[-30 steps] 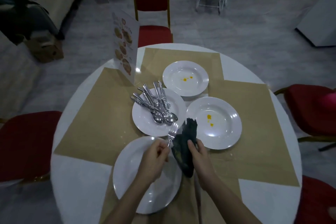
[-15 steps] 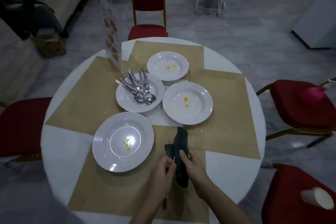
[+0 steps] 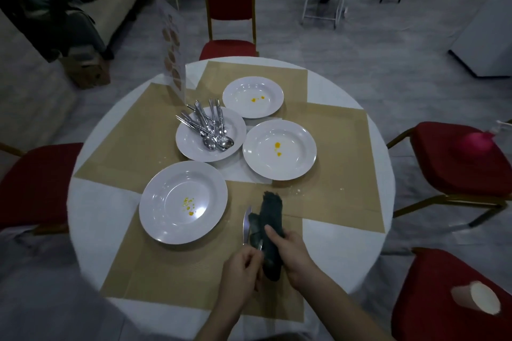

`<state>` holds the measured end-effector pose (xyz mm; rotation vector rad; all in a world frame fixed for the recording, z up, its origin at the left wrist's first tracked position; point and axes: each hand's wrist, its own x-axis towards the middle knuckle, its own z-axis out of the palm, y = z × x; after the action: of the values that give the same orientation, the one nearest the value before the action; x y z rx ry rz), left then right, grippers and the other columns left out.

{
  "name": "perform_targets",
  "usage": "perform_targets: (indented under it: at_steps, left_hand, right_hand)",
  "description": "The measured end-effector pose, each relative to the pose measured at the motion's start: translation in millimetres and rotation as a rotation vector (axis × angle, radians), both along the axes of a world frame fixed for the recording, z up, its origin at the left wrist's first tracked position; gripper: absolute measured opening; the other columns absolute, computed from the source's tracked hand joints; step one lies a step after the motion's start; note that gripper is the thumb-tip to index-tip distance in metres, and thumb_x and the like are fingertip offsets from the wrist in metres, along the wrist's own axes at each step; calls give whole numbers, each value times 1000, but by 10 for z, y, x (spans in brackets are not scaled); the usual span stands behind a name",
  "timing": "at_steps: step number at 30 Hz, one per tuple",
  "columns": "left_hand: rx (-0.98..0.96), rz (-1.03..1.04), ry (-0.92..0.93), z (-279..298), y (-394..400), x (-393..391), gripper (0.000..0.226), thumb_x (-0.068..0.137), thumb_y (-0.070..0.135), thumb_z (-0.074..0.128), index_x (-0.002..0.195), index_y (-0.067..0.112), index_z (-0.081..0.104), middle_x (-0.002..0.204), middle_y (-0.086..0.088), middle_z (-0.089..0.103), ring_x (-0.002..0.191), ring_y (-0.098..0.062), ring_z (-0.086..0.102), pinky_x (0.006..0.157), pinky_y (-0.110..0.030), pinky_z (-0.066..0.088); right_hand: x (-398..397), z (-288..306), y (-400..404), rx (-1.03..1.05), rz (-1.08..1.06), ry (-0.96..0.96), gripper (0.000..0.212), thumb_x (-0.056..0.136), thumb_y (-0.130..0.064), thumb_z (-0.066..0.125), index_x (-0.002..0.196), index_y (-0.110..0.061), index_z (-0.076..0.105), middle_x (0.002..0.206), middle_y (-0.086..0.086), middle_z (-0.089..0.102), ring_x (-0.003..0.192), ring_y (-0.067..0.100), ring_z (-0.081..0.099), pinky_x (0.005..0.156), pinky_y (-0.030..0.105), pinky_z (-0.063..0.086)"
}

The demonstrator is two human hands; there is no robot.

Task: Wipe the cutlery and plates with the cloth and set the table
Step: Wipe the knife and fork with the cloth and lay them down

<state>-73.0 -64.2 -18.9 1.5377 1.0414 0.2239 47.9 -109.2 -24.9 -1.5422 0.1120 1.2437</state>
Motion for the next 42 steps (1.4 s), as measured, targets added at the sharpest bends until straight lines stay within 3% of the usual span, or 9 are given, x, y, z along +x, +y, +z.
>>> perform_targets:
  at_steps: [5,8,12,17,23,30,33,36,42]
  left_hand:
    - [-75,-11,-18,35,-44,-36,28,98,14,48,72,5,56,50,1,49,42,-12,44,40,-20,35]
    - [-80,-1,-29,47,-43,-14,29,98,13,47,71,9,54,52,-2,48,44,-14,43,41,-21,34]
    - [-89,3,-39,40,-66,-58,34,100,15,46,68,9,50,51,-4,49,43,-16,41,44,-26,33]
    - [-109,-55,-51,106,-78,-157,32,98,18,48,67,12,50,49,0,43,43,-12,35,42,-21,28]
    - [-84,-59,-71,169,-51,-151,33,100,16,47,68,11,49,46,2,43,40,-8,35,42,-21,28]
    - [-170,-98,-92,215,-139,-170,31,99,16,48,68,15,51,48,6,41,41,-5,34,41,-16,27]
    - [-110,-73,-54,133,-151,-196,32,99,14,47,68,13,50,50,2,43,44,-9,37,45,-21,30]
    - [-46,-64,-23,27,-187,-266,32,99,15,49,67,12,51,52,-1,45,49,-14,40,52,-28,31]
    - [-15,-117,-17,66,-26,-163,36,97,17,50,61,20,49,45,4,45,41,-11,38,47,-25,30]
  right_hand:
    - [281,-47,40,-57,-225,-106,29,92,-19,64,111,3,62,96,18,70,84,30,67,65,31,54]
    - [239,-29,31,-9,-92,-82,31,90,-23,66,109,2,64,92,13,72,82,26,69,65,30,55]
    - [-38,-121,6,-23,79,-98,34,90,-29,66,114,-4,62,95,11,74,86,26,71,76,36,58]
    - [284,-49,57,-79,-207,-117,28,91,-17,64,113,1,61,96,17,69,80,29,66,63,30,53]
    - [83,14,14,18,3,-31,27,91,-23,65,107,-2,65,94,15,73,83,27,71,66,30,55]
    - [241,-5,-25,-38,-130,-140,24,93,-20,61,105,1,64,91,17,71,75,26,67,59,28,51]
    - [53,-7,-54,-53,-36,-69,17,93,-24,62,103,-10,62,88,11,71,75,22,68,57,26,51]
    - [27,1,-16,-68,11,-87,18,94,-21,61,106,-7,62,89,12,71,75,23,68,55,25,51]
    - [221,88,133,-58,-152,-178,22,95,-18,59,110,-1,59,99,19,68,88,31,65,73,36,54]
